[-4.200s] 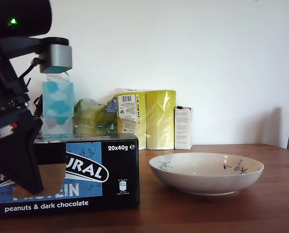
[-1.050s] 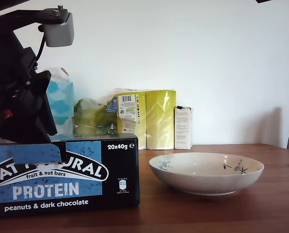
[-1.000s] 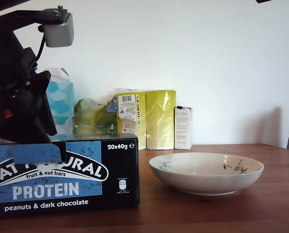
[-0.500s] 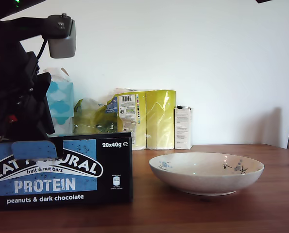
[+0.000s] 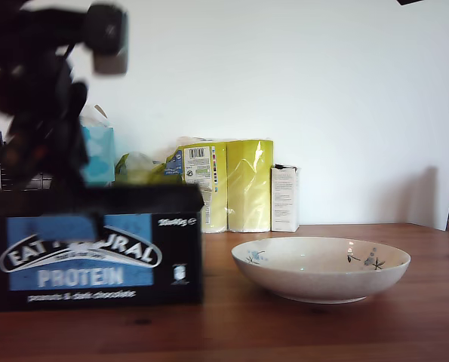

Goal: Open the carton box of snackbars

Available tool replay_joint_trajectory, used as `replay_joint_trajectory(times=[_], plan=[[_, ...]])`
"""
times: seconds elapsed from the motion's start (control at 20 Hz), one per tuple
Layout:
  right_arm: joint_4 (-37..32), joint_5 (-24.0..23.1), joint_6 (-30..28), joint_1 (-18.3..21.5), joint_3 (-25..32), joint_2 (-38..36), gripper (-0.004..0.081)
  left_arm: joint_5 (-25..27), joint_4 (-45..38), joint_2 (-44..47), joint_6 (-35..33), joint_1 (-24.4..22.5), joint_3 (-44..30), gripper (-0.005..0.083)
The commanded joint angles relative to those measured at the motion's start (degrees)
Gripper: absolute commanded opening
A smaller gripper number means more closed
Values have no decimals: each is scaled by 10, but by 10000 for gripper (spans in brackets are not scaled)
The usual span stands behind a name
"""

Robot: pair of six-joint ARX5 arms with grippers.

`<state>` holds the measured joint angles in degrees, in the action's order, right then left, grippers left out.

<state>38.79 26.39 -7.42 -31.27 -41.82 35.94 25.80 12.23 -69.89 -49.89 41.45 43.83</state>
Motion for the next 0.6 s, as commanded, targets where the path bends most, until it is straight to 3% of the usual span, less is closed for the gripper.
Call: replay_joint_trajectory(times=[0.0, 0.15, 0.3, 0.55], plan=[[-1, 1, -2, -2, 0, -1, -13, 2, -16, 2, 0, -7, 33, 285], [2, 1, -2, -2, 0, -1, -13, 2, -2, 2, 32, -14, 53, 286], [8, 1, -5, -2, 0, -1, -13, -6, 70, 2, 90, -14, 53, 284], [15, 1, -11, -2, 0, -1, -13, -122, 202, 2, 184, -18, 53, 188]])
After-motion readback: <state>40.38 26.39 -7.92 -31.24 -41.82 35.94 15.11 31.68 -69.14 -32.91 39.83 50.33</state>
